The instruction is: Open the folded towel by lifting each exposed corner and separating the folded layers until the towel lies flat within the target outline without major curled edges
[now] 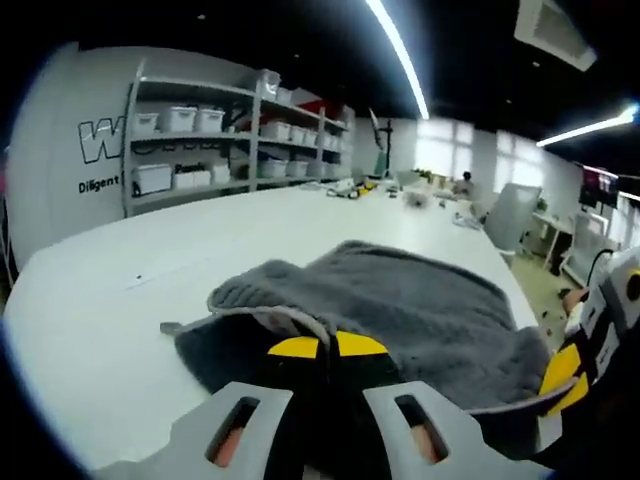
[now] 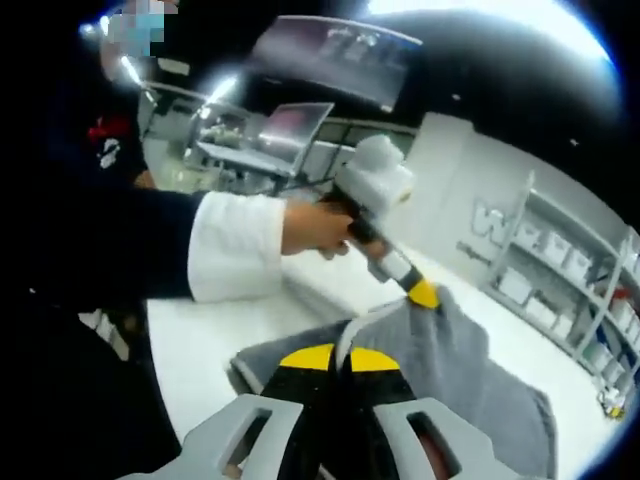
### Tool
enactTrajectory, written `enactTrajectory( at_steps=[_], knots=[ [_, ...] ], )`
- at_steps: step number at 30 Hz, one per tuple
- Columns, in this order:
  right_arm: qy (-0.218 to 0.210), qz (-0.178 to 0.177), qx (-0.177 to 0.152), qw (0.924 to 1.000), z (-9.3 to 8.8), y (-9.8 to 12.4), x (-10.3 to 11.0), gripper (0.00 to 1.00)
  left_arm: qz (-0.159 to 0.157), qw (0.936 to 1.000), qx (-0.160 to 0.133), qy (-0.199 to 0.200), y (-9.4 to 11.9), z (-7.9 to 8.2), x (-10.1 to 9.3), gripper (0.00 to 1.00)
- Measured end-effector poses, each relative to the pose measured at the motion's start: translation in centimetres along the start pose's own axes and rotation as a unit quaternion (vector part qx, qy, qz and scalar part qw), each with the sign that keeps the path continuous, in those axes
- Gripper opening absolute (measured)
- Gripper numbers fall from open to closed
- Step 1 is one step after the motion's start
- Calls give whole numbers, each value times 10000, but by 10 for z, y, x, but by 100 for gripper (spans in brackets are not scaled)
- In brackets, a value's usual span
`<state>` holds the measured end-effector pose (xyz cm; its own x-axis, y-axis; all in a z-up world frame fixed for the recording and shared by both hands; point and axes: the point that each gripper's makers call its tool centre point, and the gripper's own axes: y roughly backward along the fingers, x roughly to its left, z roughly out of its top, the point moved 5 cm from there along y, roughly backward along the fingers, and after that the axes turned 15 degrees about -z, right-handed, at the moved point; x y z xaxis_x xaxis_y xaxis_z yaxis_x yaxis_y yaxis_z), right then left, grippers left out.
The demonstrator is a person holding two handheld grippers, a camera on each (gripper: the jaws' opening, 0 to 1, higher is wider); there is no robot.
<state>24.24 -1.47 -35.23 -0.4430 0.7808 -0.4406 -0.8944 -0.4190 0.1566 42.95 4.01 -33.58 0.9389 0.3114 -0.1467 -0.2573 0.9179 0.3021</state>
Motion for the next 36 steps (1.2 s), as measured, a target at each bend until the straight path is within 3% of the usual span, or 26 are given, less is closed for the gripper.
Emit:
enactTrajectory(
  at_steps=[6, 8, 14, 16, 17, 25, 36],
  knots=[
    [183, 139, 102, 9997, -5, 0, 10, 0, 56, 9998, 105, 138, 16, -14, 7, 2],
    [236, 152, 123, 9995, 2, -10, 24, 0, 105, 9998, 102, 149, 22, -18, 10, 2],
    [425, 242, 287, 9984, -2, -7, 27, 0, 220, 9994, 89, 271, 37, -30, 18, 2],
    [471, 289, 301, 9980, 0, -8, 31, 0, 211, 9991, 42, 370, 42, -32, 19, 2],
    [522, 305, 312, 9977, 7, -19, 46, 0, 217, 9989, 27, 404, 45, -34, 20, 2],
    [738, 401, 299, 9960, 20, -34, 69, 0, 250, 9977, -32, 630, 67, -48, 28, 2],
    [843, 533, 228, 9948, 29, -46, 89, 0, 639, 9967, 124, 484, 89, -58, 34, 4]
  ],
)
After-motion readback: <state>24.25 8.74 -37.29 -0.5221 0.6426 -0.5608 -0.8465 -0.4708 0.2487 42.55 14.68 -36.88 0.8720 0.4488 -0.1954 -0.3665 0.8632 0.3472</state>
